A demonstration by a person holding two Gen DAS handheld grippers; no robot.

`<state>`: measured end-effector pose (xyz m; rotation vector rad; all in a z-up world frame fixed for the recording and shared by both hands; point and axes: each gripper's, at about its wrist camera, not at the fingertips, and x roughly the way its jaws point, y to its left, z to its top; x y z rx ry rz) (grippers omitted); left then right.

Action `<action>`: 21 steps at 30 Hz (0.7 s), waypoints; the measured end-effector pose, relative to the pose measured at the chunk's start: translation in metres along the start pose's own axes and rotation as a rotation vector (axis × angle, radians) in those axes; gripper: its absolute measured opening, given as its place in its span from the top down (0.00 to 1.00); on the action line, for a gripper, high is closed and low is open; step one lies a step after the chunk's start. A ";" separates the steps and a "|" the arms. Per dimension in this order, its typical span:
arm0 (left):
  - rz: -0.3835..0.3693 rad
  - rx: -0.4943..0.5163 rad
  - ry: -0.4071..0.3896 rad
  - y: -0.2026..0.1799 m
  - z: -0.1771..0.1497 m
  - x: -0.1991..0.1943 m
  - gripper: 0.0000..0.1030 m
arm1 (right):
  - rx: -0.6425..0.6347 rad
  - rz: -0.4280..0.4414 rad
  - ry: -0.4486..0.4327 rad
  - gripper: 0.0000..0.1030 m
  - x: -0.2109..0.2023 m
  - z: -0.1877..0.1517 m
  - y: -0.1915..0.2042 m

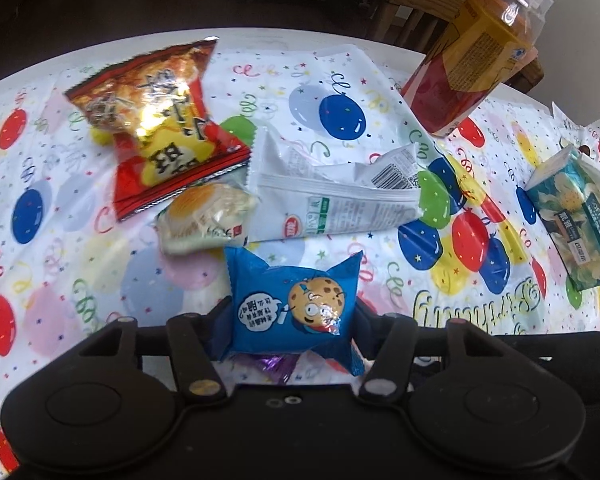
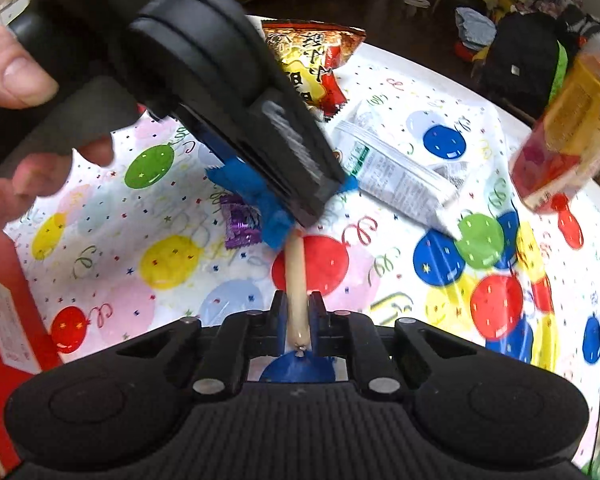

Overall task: Organize snacks
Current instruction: 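Grasp the blue cookie pack with the left tool while the right tool grasps the wooden stick snack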

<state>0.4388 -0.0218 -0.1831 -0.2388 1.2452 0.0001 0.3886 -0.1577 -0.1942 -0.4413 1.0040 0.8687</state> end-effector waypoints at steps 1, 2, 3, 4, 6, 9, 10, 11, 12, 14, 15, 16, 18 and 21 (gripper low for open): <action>0.000 -0.001 -0.003 0.002 -0.001 -0.003 0.44 | 0.010 0.003 0.001 0.89 -0.004 -0.002 0.000; 0.001 -0.001 -0.009 0.003 -0.003 -0.007 0.44 | 0.019 0.005 0.001 0.89 -0.005 -0.004 -0.004; 0.000 0.001 -0.015 0.005 -0.004 -0.011 0.44 | 0.029 0.005 0.002 0.89 -0.009 -0.006 -0.005; -0.002 0.002 -0.020 0.006 -0.005 -0.015 0.44 | 0.038 0.004 0.003 0.89 -0.013 -0.007 -0.005; -0.008 0.005 -0.028 0.007 -0.009 -0.024 0.44 | 0.060 0.002 0.002 0.89 -0.020 -0.012 -0.007; -0.007 0.024 -0.039 0.007 -0.017 -0.037 0.44 | 0.089 -0.005 0.000 0.89 -0.032 -0.018 -0.008; -0.010 0.030 -0.042 0.007 -0.020 -0.041 0.44 | 0.098 -0.006 -0.002 0.89 -0.036 -0.020 -0.008; -0.011 0.035 -0.044 0.007 -0.023 -0.045 0.44 | 0.110 -0.005 -0.004 0.89 -0.041 -0.022 -0.008; -0.011 0.040 -0.048 0.007 -0.026 -0.049 0.44 | 0.122 -0.005 -0.005 0.89 -0.046 -0.023 -0.008; -0.015 0.048 -0.053 0.007 -0.032 -0.057 0.44 | 0.138 -0.010 -0.011 0.89 -0.056 -0.026 -0.006; -0.017 0.051 -0.056 0.007 -0.035 -0.061 0.44 | 0.144 -0.013 -0.012 0.89 -0.060 -0.027 -0.005; -0.021 0.052 -0.059 0.008 -0.038 -0.065 0.44 | 0.150 -0.019 -0.011 0.89 -0.064 -0.029 -0.003; -0.034 0.055 -0.065 0.008 -0.045 -0.074 0.44 | 0.163 -0.025 -0.008 0.90 -0.070 -0.033 0.000; -0.047 0.071 -0.071 0.008 -0.054 -0.085 0.44 | 0.195 -0.036 -0.003 0.90 -0.080 -0.039 0.001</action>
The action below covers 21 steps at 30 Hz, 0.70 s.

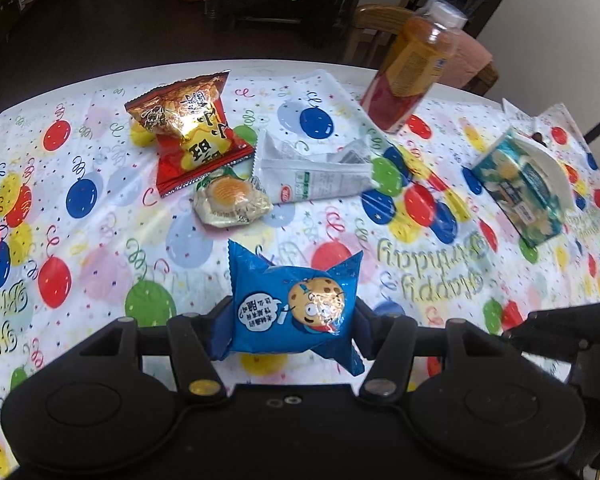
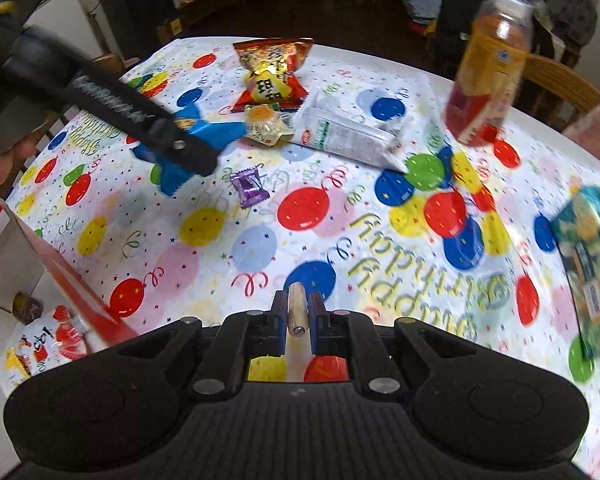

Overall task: Organize snacks
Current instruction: 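Grasp the blue cookie pack with the left tool while the right tool grasps the wooden stick snack, then carry the blue cookie pack and wooden stick snack into the white box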

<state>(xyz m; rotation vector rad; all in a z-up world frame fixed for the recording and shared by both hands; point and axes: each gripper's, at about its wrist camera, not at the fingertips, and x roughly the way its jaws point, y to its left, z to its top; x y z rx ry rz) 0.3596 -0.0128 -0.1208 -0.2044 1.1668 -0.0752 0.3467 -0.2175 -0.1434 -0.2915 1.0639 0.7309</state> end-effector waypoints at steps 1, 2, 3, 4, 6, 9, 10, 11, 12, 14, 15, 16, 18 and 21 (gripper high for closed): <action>-0.004 0.005 -0.001 0.000 -0.003 -0.003 0.44 | 0.018 0.000 0.002 0.90 -0.004 -0.002 -0.001; -0.008 0.009 -0.002 0.000 -0.006 -0.007 0.44 | 0.034 -0.001 -0.001 0.90 -0.008 -0.004 -0.003; -0.012 0.013 -0.003 0.000 -0.010 -0.011 0.44 | 0.046 -0.004 -0.003 0.90 -0.013 -0.006 -0.003; -0.015 0.019 -0.004 0.000 -0.014 -0.015 0.44 | 0.054 -0.007 -0.005 0.90 -0.017 -0.007 -0.003; -0.018 0.031 -0.006 0.000 -0.022 -0.023 0.44 | 0.069 -0.010 -0.012 0.90 -0.028 -0.009 -0.002; -0.024 0.056 -0.014 0.000 -0.035 -0.037 0.44 | 0.074 -0.015 -0.026 0.90 -0.046 -0.013 0.006; -0.024 0.066 -0.019 0.000 -0.039 -0.042 0.44 | 0.071 -0.016 -0.034 0.90 -0.053 -0.014 0.009; -0.027 0.074 -0.022 0.000 -0.043 -0.048 0.44 | 0.070 -0.018 -0.040 0.90 -0.060 -0.015 0.013; -0.030 0.080 -0.025 0.000 -0.047 -0.053 0.44 | 0.070 -0.019 -0.046 0.90 -0.066 -0.016 0.016; -0.030 0.094 -0.033 0.001 -0.055 -0.064 0.44 | 0.064 -0.025 -0.059 0.90 -0.080 -0.018 0.024; -0.028 0.101 -0.036 0.001 -0.059 -0.069 0.44 | 0.060 -0.030 -0.068 0.90 -0.087 -0.019 0.028; -0.025 0.108 -0.037 0.001 -0.064 -0.074 0.44 | 0.060 -0.032 -0.077 0.90 -0.094 -0.020 0.031; -0.025 0.120 -0.037 0.002 -0.072 -0.083 0.44 | 0.063 -0.032 -0.094 0.90 -0.107 -0.022 0.038; -0.030 0.141 -0.038 0.004 -0.085 -0.096 0.44 | 0.064 -0.033 -0.119 0.90 -0.125 -0.025 0.050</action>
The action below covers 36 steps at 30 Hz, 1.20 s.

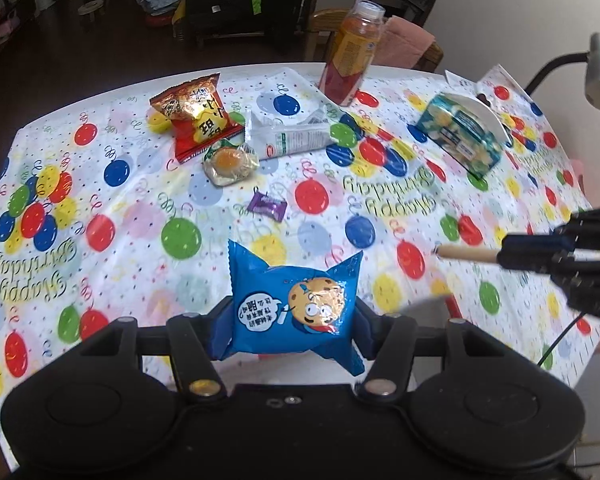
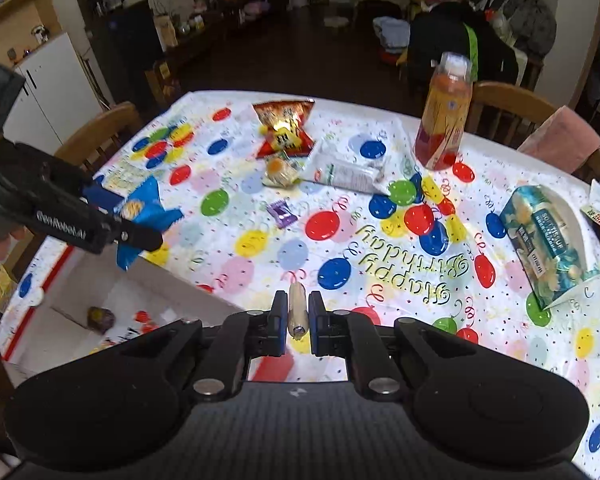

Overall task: Organize snacks
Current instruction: 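Carry the blue cookie pack and wooden stick snack into the white box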

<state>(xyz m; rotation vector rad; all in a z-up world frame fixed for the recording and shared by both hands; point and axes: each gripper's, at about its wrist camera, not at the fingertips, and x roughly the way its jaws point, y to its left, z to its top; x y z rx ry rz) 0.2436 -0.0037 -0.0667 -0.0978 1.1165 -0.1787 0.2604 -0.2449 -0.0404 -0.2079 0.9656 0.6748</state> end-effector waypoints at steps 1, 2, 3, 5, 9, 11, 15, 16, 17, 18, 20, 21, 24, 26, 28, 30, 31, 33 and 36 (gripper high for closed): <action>-0.001 0.009 0.000 0.000 -0.004 -0.004 0.44 | -0.001 0.002 -0.006 0.90 -0.005 -0.001 0.004; -0.002 0.017 -0.001 -0.001 -0.008 -0.008 0.44 | -0.003 0.004 -0.012 0.90 -0.009 -0.002 0.008; -0.002 0.025 -0.001 -0.001 -0.012 -0.011 0.44 | -0.007 0.005 -0.016 0.90 -0.013 -0.003 0.012; -0.003 0.039 -0.002 -0.002 -0.021 -0.018 0.44 | -0.010 0.009 -0.024 0.90 -0.019 -0.006 0.021; -0.001 0.054 0.005 0.000 -0.039 -0.027 0.44 | -0.015 0.023 -0.030 0.90 -0.026 -0.013 0.037; 0.001 0.059 0.011 0.001 -0.048 -0.030 0.44 | -0.018 0.029 -0.027 0.90 -0.027 -0.018 0.044; -0.001 0.066 0.031 0.002 -0.064 -0.032 0.44 | -0.029 0.037 -0.013 0.90 -0.025 -0.029 0.059; 0.000 0.071 0.038 0.002 -0.068 -0.032 0.44 | -0.030 0.040 -0.007 0.90 -0.023 -0.032 0.063; 0.002 0.075 0.044 0.001 -0.072 -0.031 0.44 | -0.031 0.041 -0.001 0.90 -0.021 -0.035 0.066; 0.002 0.079 0.049 0.001 -0.075 -0.031 0.44 | -0.033 0.043 0.007 0.90 -0.018 -0.038 0.069; 0.000 0.080 0.061 0.000 -0.083 -0.029 0.44 | -0.037 0.045 0.022 0.90 -0.012 -0.045 0.076; -0.002 0.080 0.067 0.001 -0.087 -0.027 0.44 | -0.036 0.046 0.029 0.90 -0.009 -0.049 0.080; -0.001 0.079 0.089 0.001 -0.100 -0.022 0.44 | -0.030 0.049 0.040 0.90 0.002 -0.059 0.088; 0.000 0.078 0.103 0.001 -0.107 -0.018 0.44 | -0.035 0.043 0.043 0.90 0.009 -0.064 0.094; 0.005 0.081 0.113 0.001 -0.113 -0.015 0.44 | -0.035 0.043 0.049 0.90 0.016 -0.069 0.099; 0.010 0.091 0.123 -0.001 -0.118 -0.012 0.44 | -0.045 0.034 0.053 0.90 0.022 -0.072 0.104; 0.011 0.093 0.129 -0.002 -0.120 -0.010 0.44 | -0.047 0.032 0.056 0.90 0.025 -0.074 0.106; 0.011 0.101 0.139 -0.006 -0.124 -0.006 0.44 | -0.042 0.034 0.064 0.90 0.031 -0.076 0.109; 0.016 0.123 0.144 -0.013 -0.130 -0.001 0.44 | -0.038 0.032 0.068 0.90 0.038 -0.079 0.112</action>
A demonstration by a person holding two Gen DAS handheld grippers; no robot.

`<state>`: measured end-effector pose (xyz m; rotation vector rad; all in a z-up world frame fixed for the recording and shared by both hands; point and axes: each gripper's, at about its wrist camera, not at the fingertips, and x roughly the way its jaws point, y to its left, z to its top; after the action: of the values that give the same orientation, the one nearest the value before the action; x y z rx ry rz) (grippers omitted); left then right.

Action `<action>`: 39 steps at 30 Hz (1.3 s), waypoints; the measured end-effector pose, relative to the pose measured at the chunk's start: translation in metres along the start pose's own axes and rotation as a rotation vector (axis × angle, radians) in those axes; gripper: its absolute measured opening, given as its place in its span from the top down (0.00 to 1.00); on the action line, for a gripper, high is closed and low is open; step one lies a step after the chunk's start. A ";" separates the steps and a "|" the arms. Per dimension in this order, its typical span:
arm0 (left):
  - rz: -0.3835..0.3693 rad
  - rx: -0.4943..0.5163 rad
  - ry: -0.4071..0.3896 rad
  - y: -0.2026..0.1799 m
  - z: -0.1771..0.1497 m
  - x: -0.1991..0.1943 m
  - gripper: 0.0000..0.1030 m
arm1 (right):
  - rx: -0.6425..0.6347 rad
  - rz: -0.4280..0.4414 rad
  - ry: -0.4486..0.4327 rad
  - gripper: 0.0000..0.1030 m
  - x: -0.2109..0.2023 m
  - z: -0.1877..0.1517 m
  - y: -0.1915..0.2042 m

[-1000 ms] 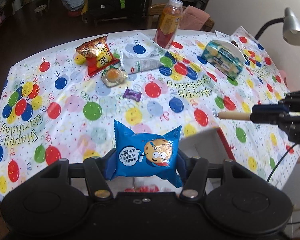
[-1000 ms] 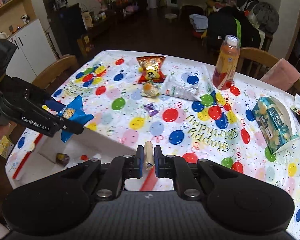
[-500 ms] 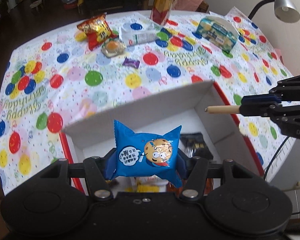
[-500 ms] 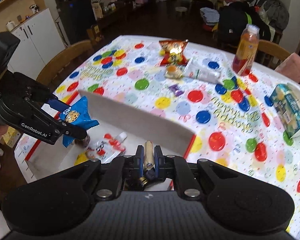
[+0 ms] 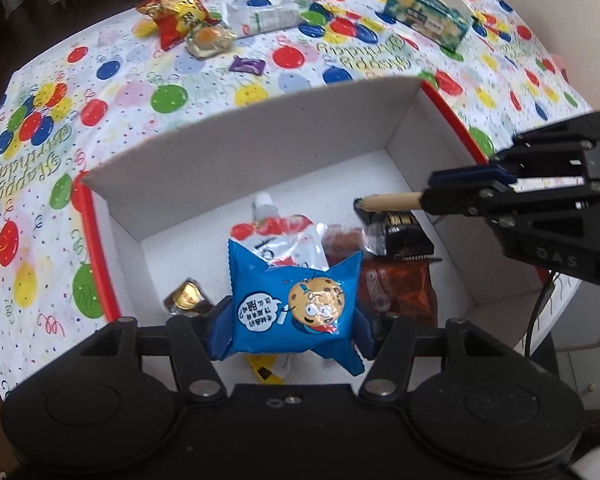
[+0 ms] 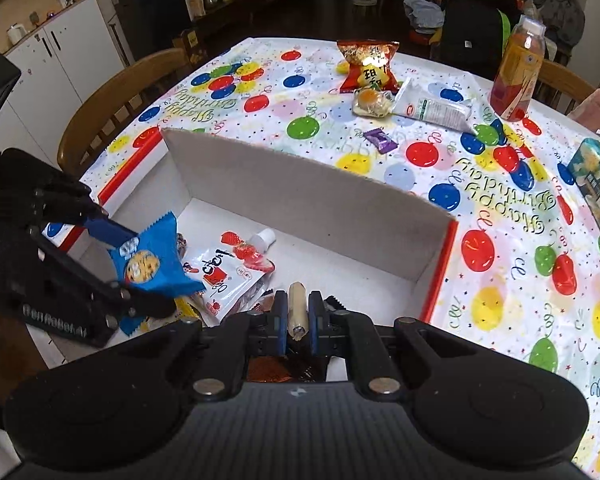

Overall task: Organize snacks
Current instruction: 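Carry the blue cookie pack and wooden stick snack into the white box, then open both tools releasing the cookie pack and stick snack into the box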

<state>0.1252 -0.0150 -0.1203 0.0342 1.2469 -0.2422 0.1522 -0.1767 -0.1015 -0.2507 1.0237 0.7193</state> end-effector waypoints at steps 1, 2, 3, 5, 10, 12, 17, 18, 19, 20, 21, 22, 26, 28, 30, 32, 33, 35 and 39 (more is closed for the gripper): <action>0.001 0.004 0.001 -0.002 -0.001 0.002 0.44 | 0.003 0.000 0.001 0.90 0.002 -0.001 0.001; 0.005 0.006 0.003 -0.003 -0.002 0.004 0.44 | 0.006 0.000 0.003 0.90 0.003 -0.002 0.001; 0.011 0.007 0.005 -0.004 -0.003 0.006 0.44 | 0.010 -0.001 0.004 0.90 0.005 -0.003 0.001; 0.025 0.010 0.008 -0.005 -0.005 0.011 0.44 | 0.017 -0.001 0.010 0.90 0.009 -0.005 0.002; 0.040 0.017 0.025 -0.007 -0.010 0.020 0.44 | 0.042 0.004 0.021 0.90 0.016 -0.010 0.003; 0.044 0.015 0.030 -0.008 -0.012 0.022 0.44 | 0.045 0.010 0.026 0.90 0.017 -0.011 0.005; 0.054 0.026 0.027 -0.011 -0.016 0.024 0.44 | 0.045 0.001 0.040 0.90 0.019 -0.014 0.010; 0.054 0.026 0.028 -0.011 -0.017 0.025 0.44 | 0.050 -0.001 0.042 0.90 0.019 -0.014 0.010; 0.053 0.026 0.028 -0.011 -0.017 0.025 0.44 | 0.055 -0.004 0.041 0.90 0.019 -0.014 0.010; 0.053 0.028 0.029 -0.012 -0.018 0.026 0.43 | 0.058 -0.005 0.040 0.90 0.019 -0.015 0.011; 0.053 0.028 0.030 -0.012 -0.019 0.026 0.43 | 0.061 -0.004 0.041 0.90 0.019 -0.015 0.011; 0.052 0.027 0.031 -0.013 -0.020 0.027 0.43 | 0.065 -0.003 0.044 0.90 0.020 -0.015 0.012; 0.058 0.036 0.029 -0.015 -0.023 0.028 0.38 | 0.078 0.003 0.051 0.90 0.019 -0.016 0.013; 0.062 0.043 0.026 -0.017 -0.025 0.028 0.36 | 0.085 0.013 0.051 0.89 0.018 -0.017 0.013; 0.060 0.042 0.022 -0.017 -0.026 0.028 0.34 | 0.092 0.018 0.054 0.88 0.017 -0.018 0.014; 0.059 0.040 0.016 -0.017 -0.027 0.028 0.29 | 0.099 0.016 0.060 0.87 0.017 -0.019 0.014; 0.059 0.039 0.013 -0.017 -0.027 0.027 0.28 | 0.102 0.017 0.061 0.87 0.017 -0.020 0.014; 0.059 0.037 0.004 -0.017 -0.029 0.025 0.24 | 0.105 0.018 0.060 0.87 0.014 -0.021 0.015; 0.056 0.034 -0.014 -0.016 -0.030 0.019 0.21 | 0.105 0.010 0.045 0.87 0.007 -0.021 0.017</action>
<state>0.0997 -0.0285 -0.1457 0.0966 1.2261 -0.2145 0.1291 -0.1719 -0.1166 -0.1712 1.1029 0.6694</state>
